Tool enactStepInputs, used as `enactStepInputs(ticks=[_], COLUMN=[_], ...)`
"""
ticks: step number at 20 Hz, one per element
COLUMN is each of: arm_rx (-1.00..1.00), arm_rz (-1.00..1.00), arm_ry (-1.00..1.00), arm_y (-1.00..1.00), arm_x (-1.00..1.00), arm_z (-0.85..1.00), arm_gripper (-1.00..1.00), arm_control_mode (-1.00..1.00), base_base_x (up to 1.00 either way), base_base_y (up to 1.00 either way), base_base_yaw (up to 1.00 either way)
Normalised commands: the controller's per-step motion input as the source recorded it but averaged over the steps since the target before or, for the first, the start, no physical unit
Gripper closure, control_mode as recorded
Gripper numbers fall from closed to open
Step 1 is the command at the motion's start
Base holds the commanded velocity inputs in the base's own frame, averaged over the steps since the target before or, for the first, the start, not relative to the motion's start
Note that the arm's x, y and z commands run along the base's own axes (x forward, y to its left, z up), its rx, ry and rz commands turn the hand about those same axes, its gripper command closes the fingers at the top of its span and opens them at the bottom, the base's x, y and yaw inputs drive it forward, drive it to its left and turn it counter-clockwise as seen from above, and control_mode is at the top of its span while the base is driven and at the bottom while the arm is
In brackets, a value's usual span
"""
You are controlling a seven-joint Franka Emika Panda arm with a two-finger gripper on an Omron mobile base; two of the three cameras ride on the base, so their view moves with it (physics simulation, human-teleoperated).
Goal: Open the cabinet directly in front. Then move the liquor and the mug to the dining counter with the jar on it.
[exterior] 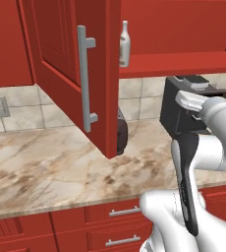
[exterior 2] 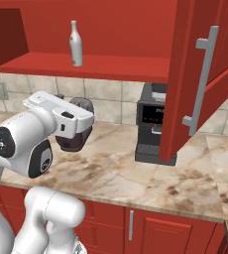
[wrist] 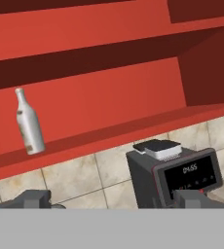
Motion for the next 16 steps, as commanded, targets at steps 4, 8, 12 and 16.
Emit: enactStepInputs(ticks=[4,8,12,16], arm_rx=[0.09,0.05,0.00,-0.01], arm_rz=[0.00,0.00,0.05,0.19], arm_ry=[0.30,0.51,0.50,0.22], arm_y=[0.00,0.06,0.26,0.23], arm_x=[-0.04,-0.01,0.00,0.00], arm_z=[0.40,0.49,0.53,0.10], arm_gripper=[-1.00,-1.00,-1.00,-1.00], arm_control_mode=[-1.00,-1.00,-1.00,-1.00], base_base_x=[-0.01,0.00,0.00,0.00], base_base_y=[0.00,0.00,0.00,0.00], base_base_yaw=[0.00,0.00,0.00,0.00])
